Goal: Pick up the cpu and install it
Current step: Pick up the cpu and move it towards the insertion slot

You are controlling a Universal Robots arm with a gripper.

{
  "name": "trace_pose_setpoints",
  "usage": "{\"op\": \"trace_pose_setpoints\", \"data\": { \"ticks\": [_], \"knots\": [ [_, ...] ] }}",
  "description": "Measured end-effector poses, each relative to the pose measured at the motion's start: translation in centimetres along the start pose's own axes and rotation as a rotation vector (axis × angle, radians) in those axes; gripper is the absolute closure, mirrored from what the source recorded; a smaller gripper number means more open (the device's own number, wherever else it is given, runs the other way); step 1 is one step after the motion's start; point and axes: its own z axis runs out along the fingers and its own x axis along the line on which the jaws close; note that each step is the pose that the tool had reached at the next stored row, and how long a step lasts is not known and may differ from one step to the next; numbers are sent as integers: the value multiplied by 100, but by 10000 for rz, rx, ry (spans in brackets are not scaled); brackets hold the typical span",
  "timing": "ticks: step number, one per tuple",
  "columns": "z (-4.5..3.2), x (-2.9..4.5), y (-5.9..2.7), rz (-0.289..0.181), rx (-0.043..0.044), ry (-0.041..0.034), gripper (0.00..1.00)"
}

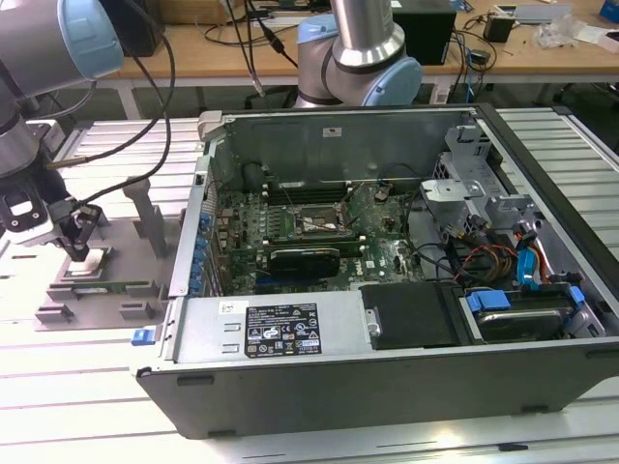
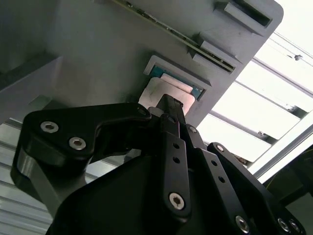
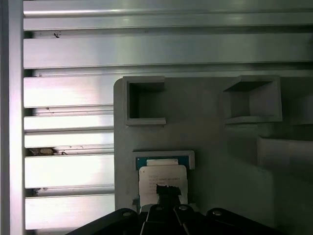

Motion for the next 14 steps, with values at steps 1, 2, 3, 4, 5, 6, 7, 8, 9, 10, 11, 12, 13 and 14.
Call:
{"op": "trace_pose_setpoints", "data": {
  "ticks": [1, 2, 3, 4, 5, 6, 7, 8, 9, 10, 11, 12, 13, 14],
  "knots": [
    [1, 0, 0, -1, -1, 0, 89],
    [2, 0, 0, -2, -2, -3, 89],
    [1, 0, 0, -2, -2, -2, 89],
    [1, -1, 0, -3, -2, -2, 89],
    [1, -1, 0, -4, -2, -2, 83],
    [1, -1, 0, -5, -2, -2, 77],
    [1, -1, 0, -5, -2, -2, 71],
    [2, -1, 0, -5, -2, -2, 64],
    [1, -1, 0, -6, -2, -2, 58],
    [1, -1, 0, -6, -2, -2, 52],
    [1, -1, 0, -7, -2, -2, 40],
    [11, -1, 0, -8, -4, -5, 34],
    [28, 0, -1, -8, -3, -4, 34],
    [44, 1, -2, -9, -2, -1, 34]
  ]
}}
